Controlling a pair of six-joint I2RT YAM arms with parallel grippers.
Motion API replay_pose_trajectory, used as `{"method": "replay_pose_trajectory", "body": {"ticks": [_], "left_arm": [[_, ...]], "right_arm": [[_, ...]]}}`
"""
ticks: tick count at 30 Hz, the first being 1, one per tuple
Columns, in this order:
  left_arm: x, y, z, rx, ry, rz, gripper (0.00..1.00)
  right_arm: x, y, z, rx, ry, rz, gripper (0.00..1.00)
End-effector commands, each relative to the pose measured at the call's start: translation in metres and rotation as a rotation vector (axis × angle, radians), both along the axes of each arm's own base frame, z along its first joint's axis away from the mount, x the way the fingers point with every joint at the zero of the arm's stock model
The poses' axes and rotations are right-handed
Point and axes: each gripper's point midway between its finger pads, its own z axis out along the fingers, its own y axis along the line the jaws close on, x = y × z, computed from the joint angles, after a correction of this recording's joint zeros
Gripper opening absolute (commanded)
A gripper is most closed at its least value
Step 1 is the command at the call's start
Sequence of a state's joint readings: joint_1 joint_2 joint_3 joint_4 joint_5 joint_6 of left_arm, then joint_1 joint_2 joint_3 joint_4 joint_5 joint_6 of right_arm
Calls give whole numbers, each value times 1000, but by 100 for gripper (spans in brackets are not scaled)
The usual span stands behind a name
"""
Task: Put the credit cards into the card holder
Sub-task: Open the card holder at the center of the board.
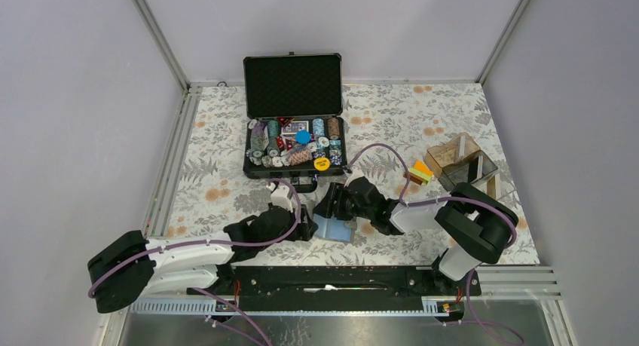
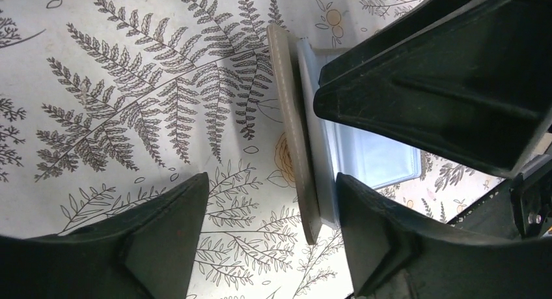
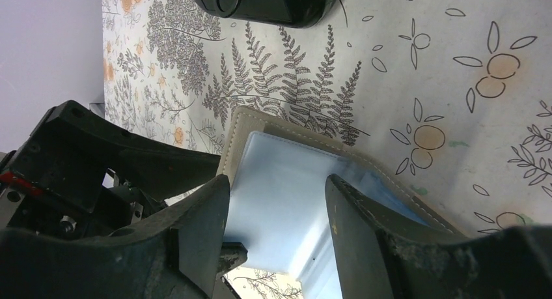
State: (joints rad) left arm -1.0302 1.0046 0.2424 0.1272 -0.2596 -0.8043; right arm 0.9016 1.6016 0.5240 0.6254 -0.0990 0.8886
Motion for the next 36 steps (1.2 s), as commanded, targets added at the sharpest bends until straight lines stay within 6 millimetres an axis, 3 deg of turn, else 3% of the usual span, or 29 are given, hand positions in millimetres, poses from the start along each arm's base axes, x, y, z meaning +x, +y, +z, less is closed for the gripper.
{"method": "replay_pose_trajectory", "body": {"ticks": [1,5,11,15,18,25,28,33,36], "left_arm": [[12,-11,17,-70,-30,50,69],[10,-11,12,-68,-15,48,53],[10,-11,13,-79,-5,62,28],[10,-11,18,-113,5,87,10],[9,-6,19,-137,20,123,0],[4,4,19,-192,51,177,1],[3,8,18,-166,58,181,10],[5,22,18,-89,49,213,51],[10,23,27,-74,18,196,64]], "right_arm": [[4,9,15,17,-35,13,63],[8,8,27,9,-71,13,64],[15,-6,56,-53,-162,-2,74],[23,-32,72,-144,-246,-55,83],[32,-62,80,-248,-293,-117,94],[61,-143,84,-412,-264,-234,96],[74,-171,85,-479,-258,-294,98],[91,-199,89,-503,-218,-370,98],[99,-208,94,-499,-217,-393,98]]}}
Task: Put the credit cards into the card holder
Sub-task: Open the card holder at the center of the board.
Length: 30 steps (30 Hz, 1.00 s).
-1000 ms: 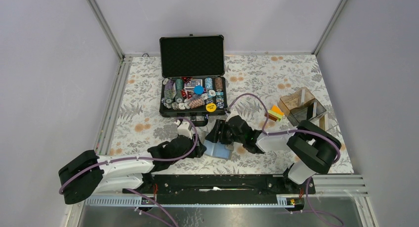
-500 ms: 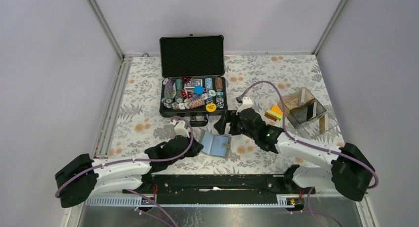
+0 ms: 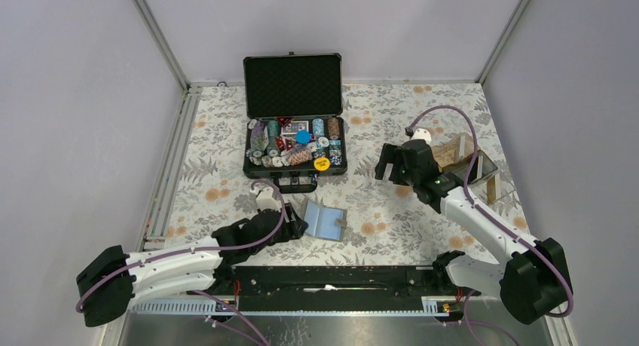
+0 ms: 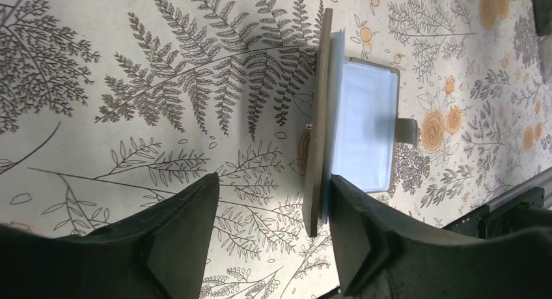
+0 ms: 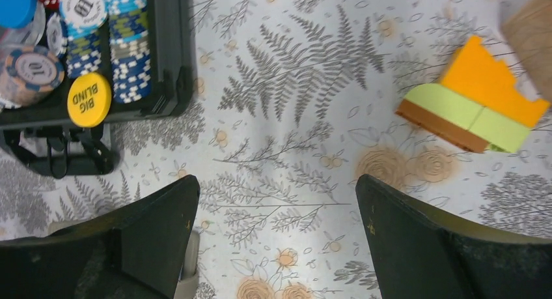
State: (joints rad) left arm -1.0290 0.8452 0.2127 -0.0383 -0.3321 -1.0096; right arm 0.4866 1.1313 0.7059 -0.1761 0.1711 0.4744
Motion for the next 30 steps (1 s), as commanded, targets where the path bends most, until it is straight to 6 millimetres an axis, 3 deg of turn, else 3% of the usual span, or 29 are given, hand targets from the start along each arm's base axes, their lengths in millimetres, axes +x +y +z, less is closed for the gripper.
{"method": "replay_pose_trajectory", "body": {"ticks": [1,6,10,16,24,30], "left_arm": [[15,0,28,1,-72,9,66],[22,-11,43,-34,-87,-62,77],[27,-18,48,-24,-85,-105,80],[30,-30,41,16,-55,-154,79],[38,-19,30,100,-39,-99,64],[35,-29,34,86,-53,-168,47]], "right_arm": [[14,-13,19,-19,-25,-19,98],[18,-21,22,-23,-19,-36,97],[17,-24,24,-15,-17,-42,97],[9,-4,19,79,6,36,91],[-3,5,-1,131,63,63,85],[5,-11,12,45,25,20,85]]}}
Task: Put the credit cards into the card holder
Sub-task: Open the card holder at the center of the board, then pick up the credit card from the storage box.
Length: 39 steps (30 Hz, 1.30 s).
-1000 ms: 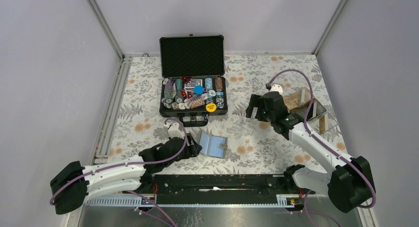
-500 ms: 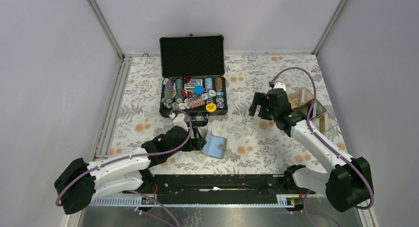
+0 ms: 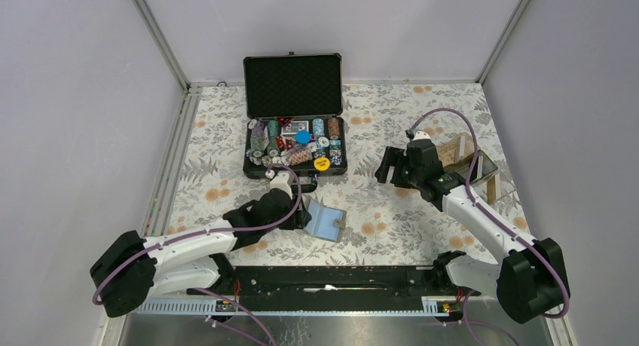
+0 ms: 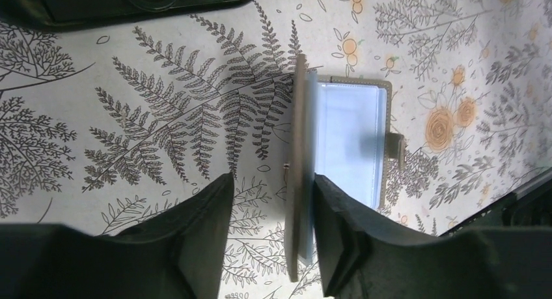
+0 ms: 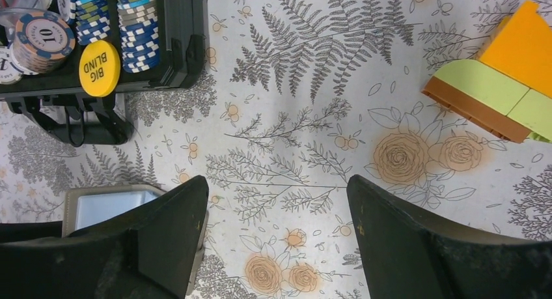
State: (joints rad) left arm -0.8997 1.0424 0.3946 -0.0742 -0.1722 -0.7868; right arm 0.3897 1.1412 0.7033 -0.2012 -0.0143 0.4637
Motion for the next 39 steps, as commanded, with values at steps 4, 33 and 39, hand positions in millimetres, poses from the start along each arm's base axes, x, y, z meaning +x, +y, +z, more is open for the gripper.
{"method": "replay_pose_trajectory", "body": {"ticks": [4,33,39], "left_arm": [[7,-23,24,-73,-48,-86,32],[16,-15,27,-124,-26,-127,0],[17,-13,25,-120,-24,-132,0]], "right_arm": [[25,-30,27,-142,-52,-85,87],[134,-260,8,-254,108,-512,72],[141,-266,-14,-259,146,-497,70]]}}
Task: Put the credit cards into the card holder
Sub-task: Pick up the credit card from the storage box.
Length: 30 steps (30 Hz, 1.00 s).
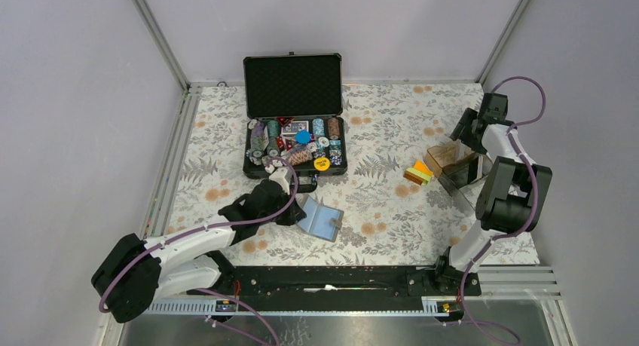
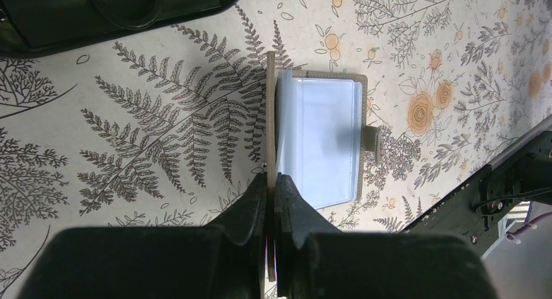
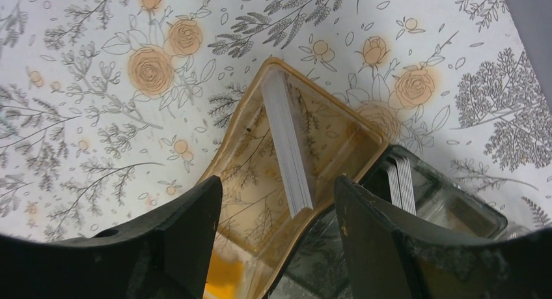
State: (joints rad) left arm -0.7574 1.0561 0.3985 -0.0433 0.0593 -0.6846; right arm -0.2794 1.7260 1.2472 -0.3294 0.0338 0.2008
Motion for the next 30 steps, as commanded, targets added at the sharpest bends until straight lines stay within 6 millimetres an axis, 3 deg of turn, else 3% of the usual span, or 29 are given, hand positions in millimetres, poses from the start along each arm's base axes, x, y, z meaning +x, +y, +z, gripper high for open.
{"method": "replay_pose_trajectory", "body": {"ticks": [1,12,30], "left_arm": [[12,-13,21,-62,-64,-27,0],[13,-11,19,-61,-53,-16,0],[12,-9,10,-47,-41,-15,0]], "right_arm": [[13,-11,-1,-34,3,13,69],[15,-4,-21,16,25,31,68],[21,6,-6,83,-31,54,64]]}}
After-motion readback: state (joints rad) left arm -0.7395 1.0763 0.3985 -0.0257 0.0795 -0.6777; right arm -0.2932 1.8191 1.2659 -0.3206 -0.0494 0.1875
